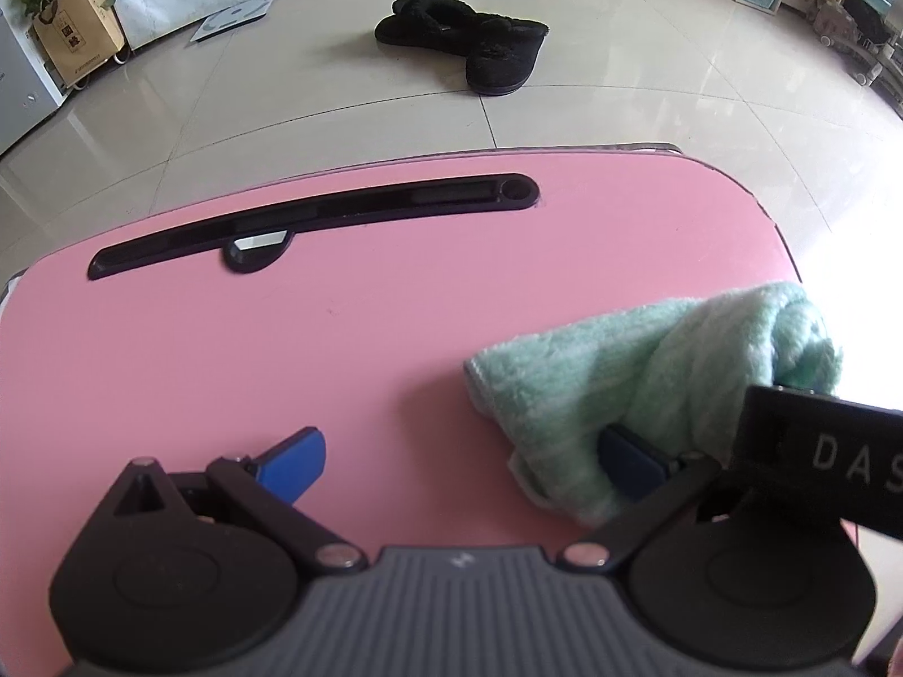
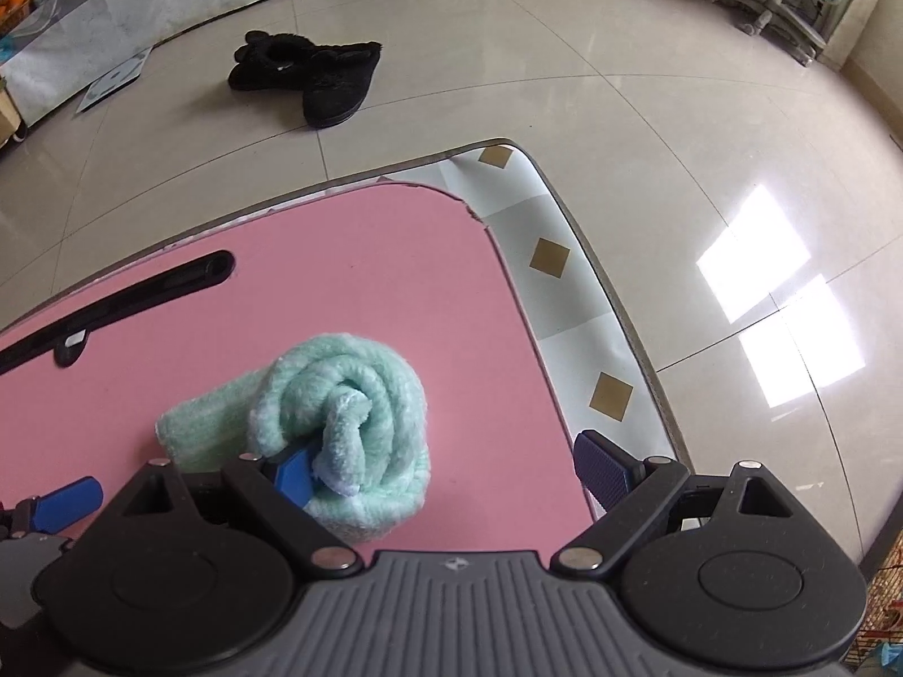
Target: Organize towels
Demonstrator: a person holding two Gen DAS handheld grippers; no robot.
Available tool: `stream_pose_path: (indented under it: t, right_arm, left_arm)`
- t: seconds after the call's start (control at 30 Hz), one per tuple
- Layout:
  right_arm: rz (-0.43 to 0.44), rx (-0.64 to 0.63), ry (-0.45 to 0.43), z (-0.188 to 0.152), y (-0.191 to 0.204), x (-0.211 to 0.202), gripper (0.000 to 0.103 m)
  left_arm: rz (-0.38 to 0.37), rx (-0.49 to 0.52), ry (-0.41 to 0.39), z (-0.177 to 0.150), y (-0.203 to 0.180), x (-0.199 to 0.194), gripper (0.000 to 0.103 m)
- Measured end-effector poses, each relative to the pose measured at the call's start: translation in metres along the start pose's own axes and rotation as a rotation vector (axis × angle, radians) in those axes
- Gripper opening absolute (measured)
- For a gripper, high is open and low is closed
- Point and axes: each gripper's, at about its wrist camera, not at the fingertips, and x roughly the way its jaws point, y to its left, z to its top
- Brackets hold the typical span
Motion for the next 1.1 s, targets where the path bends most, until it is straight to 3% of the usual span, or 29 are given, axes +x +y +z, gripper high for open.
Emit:
stream_pose_path:
  t: [0.47, 1.1]
  right_arm:
    - [-0.031, 0.013, -0.037, 0.003, 0.009, 0.001, 0.09]
    - [0.041, -0.024, -0.011, 0.002, 0.034, 0.001, 0.09]
  left_arm:
    - [-0.023, -0.043, 0.009, 0.002, 0.003, 0.002, 0.103]
    - [0.022, -0.053, -0.003, 0.0, 0.039, -0.001, 0.103]
